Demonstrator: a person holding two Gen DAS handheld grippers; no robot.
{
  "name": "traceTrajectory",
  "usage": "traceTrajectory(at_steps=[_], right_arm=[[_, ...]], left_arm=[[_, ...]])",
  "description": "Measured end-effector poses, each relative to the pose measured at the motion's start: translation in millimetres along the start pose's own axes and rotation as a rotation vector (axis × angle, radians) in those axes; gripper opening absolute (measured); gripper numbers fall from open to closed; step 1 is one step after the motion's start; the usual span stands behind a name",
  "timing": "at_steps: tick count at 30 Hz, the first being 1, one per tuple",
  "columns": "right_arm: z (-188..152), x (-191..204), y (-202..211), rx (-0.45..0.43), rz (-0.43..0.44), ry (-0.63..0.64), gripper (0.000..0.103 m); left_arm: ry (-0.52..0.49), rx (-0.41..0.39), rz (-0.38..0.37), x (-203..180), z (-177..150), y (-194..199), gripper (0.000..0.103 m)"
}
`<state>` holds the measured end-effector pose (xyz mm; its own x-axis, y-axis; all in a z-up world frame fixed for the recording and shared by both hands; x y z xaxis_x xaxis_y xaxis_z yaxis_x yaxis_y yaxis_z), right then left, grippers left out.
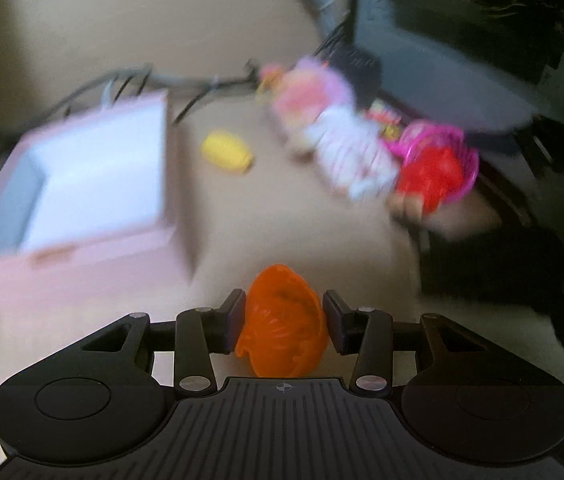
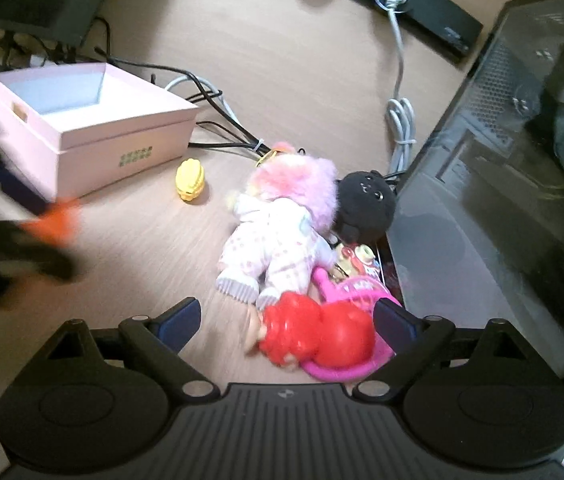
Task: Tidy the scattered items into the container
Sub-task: 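Grasp the red plastic figure with the right tool while the left holds the orange toy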
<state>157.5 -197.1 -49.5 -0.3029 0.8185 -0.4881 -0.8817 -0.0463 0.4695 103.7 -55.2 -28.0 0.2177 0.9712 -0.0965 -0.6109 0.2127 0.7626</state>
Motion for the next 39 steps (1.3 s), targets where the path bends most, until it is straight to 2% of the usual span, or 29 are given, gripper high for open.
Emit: traceTrajectory(at_steps=[5, 9, 11, 12, 17, 21, 26, 33, 39], right_arm=[[-1, -9, -30, 0.077, -0.014, -0.062, 0.094], [-9, -12, -45, 0.13, -0.033, -0.067, 0.101], [-10, -14, -46, 0.14, -0.032, -0.083, 0.098], [-10, -14, -45, 0.143, -0.033, -0.084, 0.091], [-8, -13, -30, 0.134, -0.007, -0.106, 0.091], [5, -6, -2, 0.078, 0.006, -0.114, 0.091], [22, 21, 35, 0.031, 0.106, -0.104, 0.091], [29, 89, 72, 0.047, 0.344, -0.065, 0.091], [37, 131, 92, 0.041, 0.433, -0.016, 0.091]], left_arm=[[0.121, 0.039, 0.033, 30, -38, 27, 0.047], [0.233, 0.019, 0.042, 51, -53, 42, 0.047], [0.245, 0.011, 0.042, 54, -56, 45, 0.047], [0.243, 0.01, 0.042, 54, -57, 46, 0.047], [0.215, 0.009, 0.052, 55, -59, 50, 0.047], [0.207, 0.009, 0.07, 64, -64, 58, 0.047], [0.211, 0.039, 0.105, 78, -71, 64, 0.047], [0.176, 0.031, 0.124, 90, -79, 82, 0.047], [0.16, 0.021, 0.136, 103, -90, 96, 0.047]])
Point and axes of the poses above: each gripper's, at about its wrist camera, not at the fingertips, and y roughly against the way its jaws point, x to its left, z to its top, the point moved 2 cm from there along -y, roughly the way its jaws point, and after that the axes turned 6 degrees about -z, right-handed, at the moved point
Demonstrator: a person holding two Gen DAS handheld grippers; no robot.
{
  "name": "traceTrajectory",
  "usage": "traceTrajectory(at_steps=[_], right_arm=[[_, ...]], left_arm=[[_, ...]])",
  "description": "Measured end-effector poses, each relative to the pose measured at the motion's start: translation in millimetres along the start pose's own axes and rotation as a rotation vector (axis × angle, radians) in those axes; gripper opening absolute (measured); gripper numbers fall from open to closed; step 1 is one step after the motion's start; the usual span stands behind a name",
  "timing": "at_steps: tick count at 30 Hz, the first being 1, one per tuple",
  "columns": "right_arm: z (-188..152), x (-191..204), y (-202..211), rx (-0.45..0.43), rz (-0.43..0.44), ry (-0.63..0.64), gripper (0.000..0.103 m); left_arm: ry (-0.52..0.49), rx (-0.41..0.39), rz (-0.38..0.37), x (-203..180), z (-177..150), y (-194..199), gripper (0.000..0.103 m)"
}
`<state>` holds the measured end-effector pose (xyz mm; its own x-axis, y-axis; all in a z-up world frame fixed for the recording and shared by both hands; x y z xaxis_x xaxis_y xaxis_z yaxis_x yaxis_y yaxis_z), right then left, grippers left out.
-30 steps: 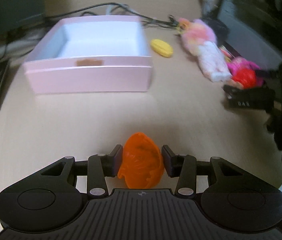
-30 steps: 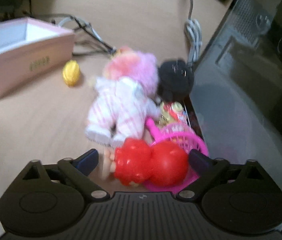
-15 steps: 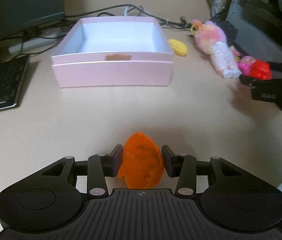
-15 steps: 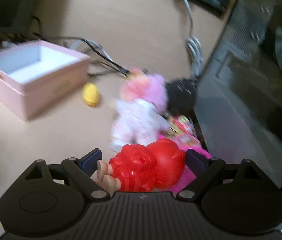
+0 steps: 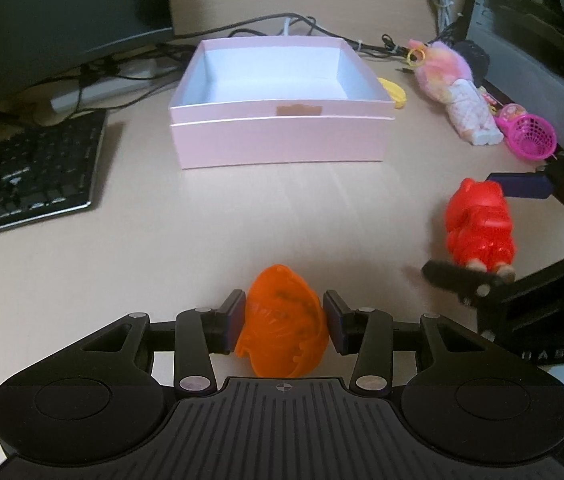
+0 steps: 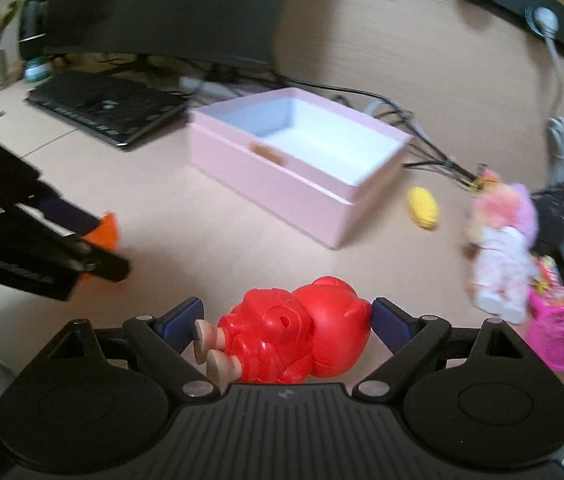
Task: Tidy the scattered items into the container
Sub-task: 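Grasp the red plastic figure with the right tool while the left holds the orange toy, then carry both toys over the pink box and release them inside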
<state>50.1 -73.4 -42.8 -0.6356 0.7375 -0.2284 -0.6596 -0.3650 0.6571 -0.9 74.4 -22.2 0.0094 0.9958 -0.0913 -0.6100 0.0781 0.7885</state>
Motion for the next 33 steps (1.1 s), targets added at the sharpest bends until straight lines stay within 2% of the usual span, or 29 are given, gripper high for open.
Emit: traceTrajectory(at_steps=[12, 17, 21, 24, 28, 30, 33], right_arm=[[14, 27, 2, 0.006, 0.02, 0.006, 0.091], [23, 33, 4, 0.008, 0.062, 0.047, 0.091], [32, 32, 6, -0.008, 0.062, 0.098, 0.091], [53, 18, 12, -0.076, 0.01, 0.132, 0.091], [94, -12, 10, -0.183, -0.077, 0.138, 0.091], [114, -28, 1, -0.233, -0.094, 0.131, 0.091], [129, -37, -26, -0.257, -0.107, 0.185, 0.091]], left_arm=[[-0.041, -0.018, -0.049, 24, -2, 9, 0.047], [-0.077, -0.026, -0.084, 27, 5, 9, 0.047], [-0.081, -0.046, -0.11, 30, 17, 7, 0.047], [-0.079, -0.12, -0.127, 28, 41, 10, 0.047], [-0.087, -0.247, -0.135, 20, 91, 8, 0.047], [-0.086, -0.302, -0.124, 19, 116, -1, 0.047], [-0.07, -0.344, -0.097, 23, 150, -22, 0.047]])
Point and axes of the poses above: each gripper's, at about its wrist camera, not at the fingertips, and y roughly against the way its jaws point, x to its left, z to its top, the point moved 2 cm from there along -y, roughly the way its jaws point, and after that the axes turned 6 degrees about -z, right-handed, at the moved point
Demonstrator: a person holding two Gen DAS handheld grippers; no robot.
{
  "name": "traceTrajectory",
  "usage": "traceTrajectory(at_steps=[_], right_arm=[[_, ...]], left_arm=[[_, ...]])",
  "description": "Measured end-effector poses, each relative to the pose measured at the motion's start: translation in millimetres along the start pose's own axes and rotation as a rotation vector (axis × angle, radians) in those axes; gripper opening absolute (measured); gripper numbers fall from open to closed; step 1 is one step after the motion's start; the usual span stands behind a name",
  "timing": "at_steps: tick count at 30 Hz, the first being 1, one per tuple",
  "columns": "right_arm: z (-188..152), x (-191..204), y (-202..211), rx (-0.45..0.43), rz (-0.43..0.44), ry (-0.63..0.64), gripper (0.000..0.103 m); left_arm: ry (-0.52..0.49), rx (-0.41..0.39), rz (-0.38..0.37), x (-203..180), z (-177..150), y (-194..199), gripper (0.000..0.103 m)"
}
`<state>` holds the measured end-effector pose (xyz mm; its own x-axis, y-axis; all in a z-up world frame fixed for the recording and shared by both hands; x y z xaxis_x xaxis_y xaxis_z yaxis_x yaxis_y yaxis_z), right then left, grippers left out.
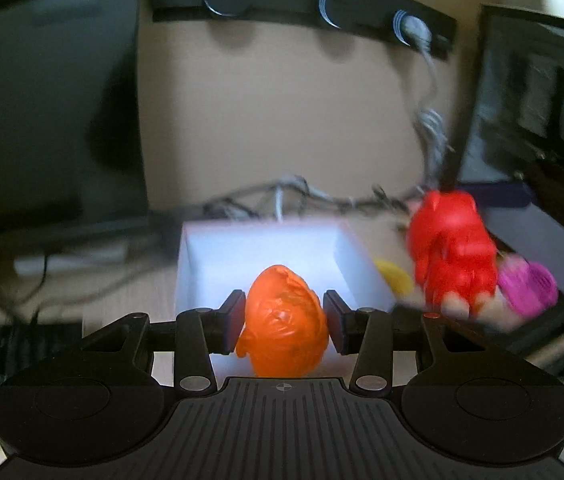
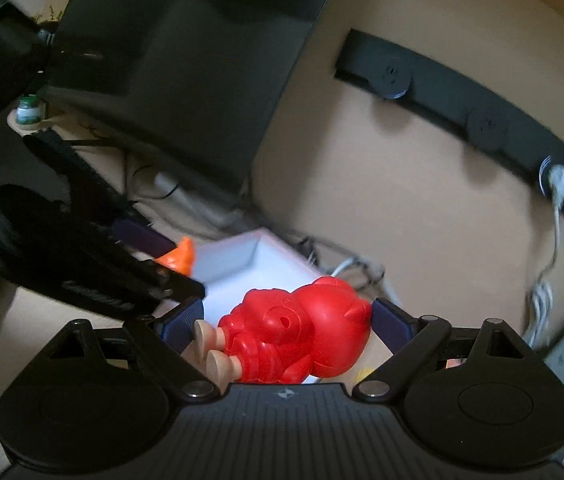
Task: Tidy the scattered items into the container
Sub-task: 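Carry both toys over the pink box and release them inside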
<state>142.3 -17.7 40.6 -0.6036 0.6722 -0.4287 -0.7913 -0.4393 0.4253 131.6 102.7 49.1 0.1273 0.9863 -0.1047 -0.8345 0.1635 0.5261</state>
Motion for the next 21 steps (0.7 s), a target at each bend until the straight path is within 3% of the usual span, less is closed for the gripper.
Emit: traceTrajectory(at_steps=[6, 10, 15, 19, 21], right_arm=[[-1, -3, -64, -0.009, 0.021, 0.1, 0.091], [-5, -5, -95, 0.04, 0.05, 0.118, 0.093], [-17, -29, -87, 0.051, 0.083, -0.023, 0.1], [-45, -62, -63, 0.105, 0.018, -0.181, 0.1], [-68, -80, -50, 0.156, -0.046, -0.252, 0.1]], left_arm=[[0.044, 0.007, 0.019, 26, 28, -51, 0.05], [0.066, 0.032, 0.037, 39, 33, -71, 0.081], [0.089, 0.072, 0.061, 42, 27, -71, 0.086], [0.111, 0.087, 0.03, 27, 17, -60, 0.086], [0.102, 0.085, -0.023, 9, 16, -56, 0.086]])
Point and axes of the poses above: each gripper's, at about its wrist camera, not at the fingertips, and y roughly against the way its jaws point, x to its left, z to its top, the point moved 2 cm from there along -y, roughly the way its jaws point, and after that the axes turned 6 degrees about -z, right-handed, at the moved point
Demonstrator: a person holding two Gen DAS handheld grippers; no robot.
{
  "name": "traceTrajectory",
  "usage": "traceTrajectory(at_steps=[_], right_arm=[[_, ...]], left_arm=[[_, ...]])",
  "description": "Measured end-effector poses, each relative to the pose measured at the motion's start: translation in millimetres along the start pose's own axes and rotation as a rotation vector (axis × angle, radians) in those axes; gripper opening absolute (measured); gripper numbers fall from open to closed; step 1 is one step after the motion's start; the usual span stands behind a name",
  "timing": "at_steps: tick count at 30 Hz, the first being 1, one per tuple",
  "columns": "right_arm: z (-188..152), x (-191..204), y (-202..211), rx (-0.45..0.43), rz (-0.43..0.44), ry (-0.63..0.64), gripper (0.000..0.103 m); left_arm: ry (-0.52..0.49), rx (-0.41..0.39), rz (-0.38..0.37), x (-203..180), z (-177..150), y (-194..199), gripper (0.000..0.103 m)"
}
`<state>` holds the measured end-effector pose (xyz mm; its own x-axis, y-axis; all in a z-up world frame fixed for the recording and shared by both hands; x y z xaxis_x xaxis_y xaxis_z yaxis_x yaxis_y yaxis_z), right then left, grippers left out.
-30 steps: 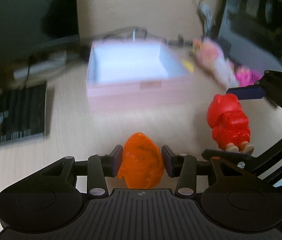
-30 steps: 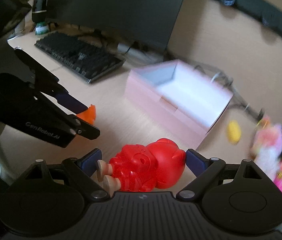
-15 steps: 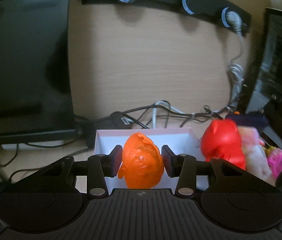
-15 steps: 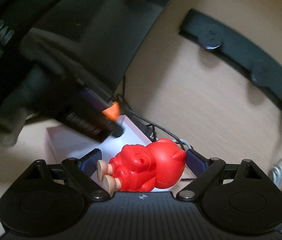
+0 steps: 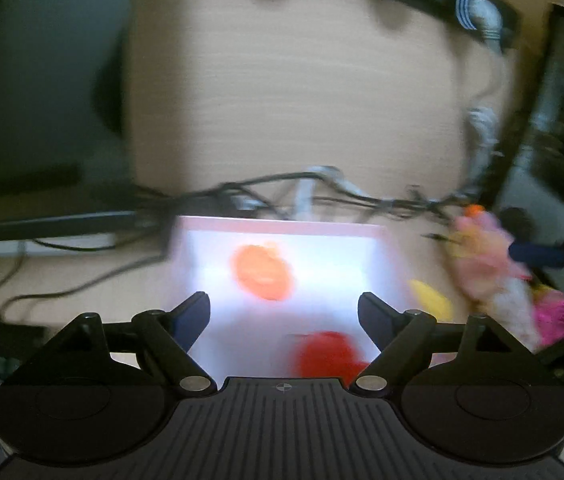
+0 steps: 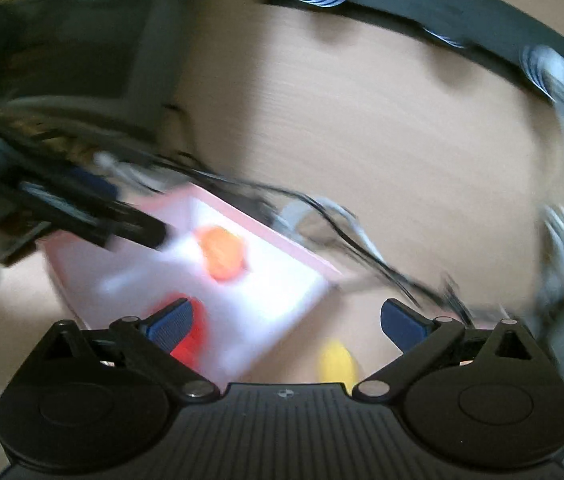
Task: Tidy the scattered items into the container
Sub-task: 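Carry both toys over the pink box and release them inside, then grasp the pink toy net handle with the left tool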
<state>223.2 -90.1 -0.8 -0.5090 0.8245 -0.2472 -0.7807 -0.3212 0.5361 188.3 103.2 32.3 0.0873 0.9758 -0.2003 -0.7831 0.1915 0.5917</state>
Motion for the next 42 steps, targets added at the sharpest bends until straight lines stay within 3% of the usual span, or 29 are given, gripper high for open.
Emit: traceTrajectory(at_steps=[4, 8, 14, 22, 25, 27, 28, 31, 34, 36, 42], right_arm=[[-38, -35, 20, 0.072, -0.115, -0.097, 0.1], [-73, -50, 37, 0.104, -0.275, -0.058, 0.098], [-105, -60, 45, 0.153, -0.368, -0.005, 0.072], [-123, -74, 34, 0.231, -0.25, -0.08, 0.077], [-124, -89, 28, 0.318, -0.169, -0.262, 0.083], [-121, -96, 37, 0.344, -0.046, -0.401, 0.085], [-119, -97, 44, 0.34, 0.061, -0.453, 0.085], [-111, -92, 71, 0.265, 0.171, -0.486, 0.085], [-107, -84, 89, 0.186, -0.044, -0.329, 0.085], [-109, -80, 97, 0.157, -0.134, -0.242, 0.085], [-140, -81, 121, 0.238, -0.152, -0.205, 0.085]], left_arm=[[-0.07, 0.02, -0.124, -51, 3, -8, 0.087], [-0.143, 0.06, -0.199, -100, -4, -23, 0.089], [-0.237, 0.143, -0.228, -147, -27, -38, 0.094], [-0.219, 0.182, -0.225, -170, -32, -60, 0.094], [-0.223, 0.186, -0.217, -174, -30, -62, 0.095], [-0.21, 0.184, -0.209, -174, -27, -64, 0.096], [-0.2, 0.183, -0.204, -173, -26, -65, 0.096], [-0.179, 0.192, -0.183, -169, -22, -72, 0.096], [-0.173, 0.203, -0.185, -170, -20, -76, 0.096], [-0.18, 0.217, -0.212, -175, -21, -78, 0.096], [-0.267, 0.242, -0.385, -221, -27, -74, 0.097]])
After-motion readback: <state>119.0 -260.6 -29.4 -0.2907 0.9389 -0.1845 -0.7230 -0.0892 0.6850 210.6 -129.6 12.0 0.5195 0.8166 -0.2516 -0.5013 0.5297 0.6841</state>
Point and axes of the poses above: each gripper's, at about its wrist camera, not at the fingertips, and y roughly against the way its jaws point, x to its left, z to its top, the point moved 2 cm from there along -y, roughly the way its jaws point, and after that the axes turned 6 degrees about -z, right-handed, at the moved point
